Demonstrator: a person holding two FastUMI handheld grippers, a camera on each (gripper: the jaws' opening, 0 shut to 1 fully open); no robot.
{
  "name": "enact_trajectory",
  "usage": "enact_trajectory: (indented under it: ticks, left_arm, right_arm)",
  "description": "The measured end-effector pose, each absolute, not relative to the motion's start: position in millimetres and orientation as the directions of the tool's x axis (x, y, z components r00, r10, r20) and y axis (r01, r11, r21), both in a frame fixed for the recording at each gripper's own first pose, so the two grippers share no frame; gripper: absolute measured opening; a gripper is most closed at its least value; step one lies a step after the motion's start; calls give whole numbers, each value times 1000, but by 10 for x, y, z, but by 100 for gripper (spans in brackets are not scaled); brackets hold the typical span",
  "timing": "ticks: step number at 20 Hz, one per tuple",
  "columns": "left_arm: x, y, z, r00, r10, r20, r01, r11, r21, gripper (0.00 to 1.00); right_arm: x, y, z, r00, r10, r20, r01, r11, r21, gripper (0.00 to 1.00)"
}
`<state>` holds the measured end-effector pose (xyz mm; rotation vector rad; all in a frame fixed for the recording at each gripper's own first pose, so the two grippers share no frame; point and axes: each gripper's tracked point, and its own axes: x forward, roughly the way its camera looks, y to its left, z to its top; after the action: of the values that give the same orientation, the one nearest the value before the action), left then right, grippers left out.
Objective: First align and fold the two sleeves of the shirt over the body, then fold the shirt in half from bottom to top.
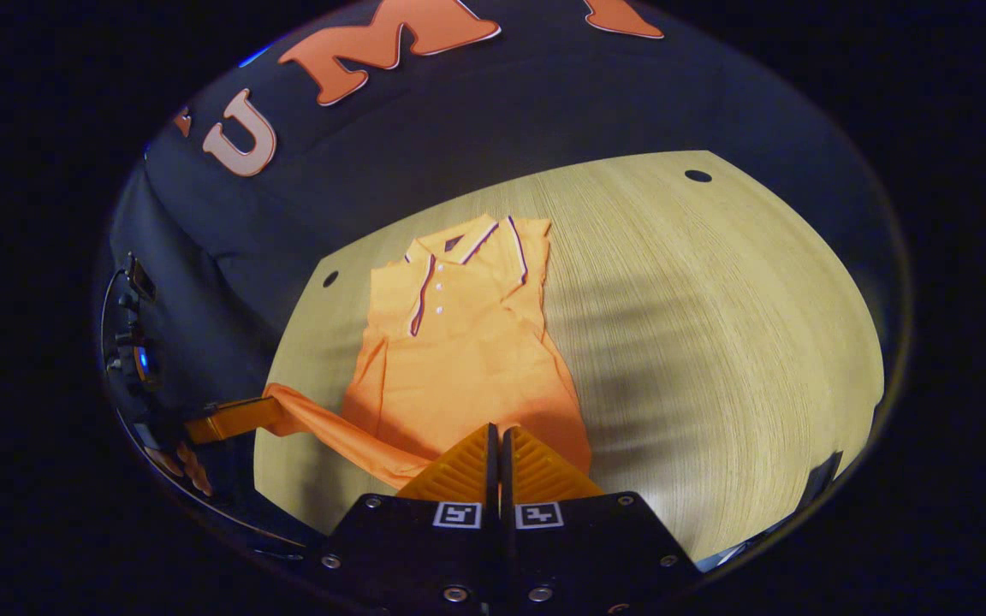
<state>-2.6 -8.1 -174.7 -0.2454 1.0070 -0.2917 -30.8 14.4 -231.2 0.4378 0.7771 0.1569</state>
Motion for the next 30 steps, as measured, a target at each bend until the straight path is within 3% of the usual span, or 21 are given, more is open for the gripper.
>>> enact_trajectory:
  ticks: [14, 19, 25, 30]
  left_arm:
    - [1943, 234, -1930, 575, -332, -748, 158, 942, -297, 2]
    - [2568, 331, -2126, 574, -337, -746, 172, 941, -292, 2]
    - [3133, 356, -2425, 562, -307, -768, 185, 952, -246, 2]
    - [3337, 474, -2650, 552, -220, -804, 147, 975, -166, 5]
  right_arm:
    - [1357, -115, -1836, 770, 197, -607, 35, 937, 348, 0]
    - [1874, -262, -1930, 754, 156, -639, 62, 950, 305, 1]
    - [2590, -341, -2027, 746, 115, -656, 106, 952, 287, 0]
    - [2894, -467, -2077, 741, 76, -667, 188, 931, 314, 1]
